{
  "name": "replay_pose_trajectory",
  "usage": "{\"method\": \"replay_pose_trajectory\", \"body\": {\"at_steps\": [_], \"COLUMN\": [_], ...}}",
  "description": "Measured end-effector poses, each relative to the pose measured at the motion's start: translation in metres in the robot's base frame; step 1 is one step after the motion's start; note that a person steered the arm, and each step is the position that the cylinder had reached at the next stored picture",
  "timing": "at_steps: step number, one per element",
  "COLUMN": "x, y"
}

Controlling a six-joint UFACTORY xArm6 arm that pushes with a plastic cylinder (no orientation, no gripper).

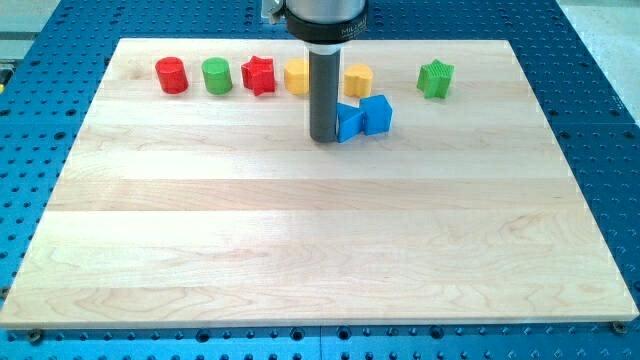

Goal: Move your arm above the green circle

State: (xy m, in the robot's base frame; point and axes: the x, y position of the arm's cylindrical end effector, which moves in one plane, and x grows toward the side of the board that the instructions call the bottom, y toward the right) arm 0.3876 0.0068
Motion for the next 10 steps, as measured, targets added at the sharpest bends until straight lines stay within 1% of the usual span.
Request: {"method": "replay_pose_trajectory", "body": {"at_steps": [1,2,3,4,5,8,9,10], "x": [0.000,-0.016,-0.038,-0.045,-0.046,-0.056,-0.068,-0.136], "y": [-0.027,-0.101,-0.119,-0.109,-0.119,-0.277,-0.309,-0.299]}}
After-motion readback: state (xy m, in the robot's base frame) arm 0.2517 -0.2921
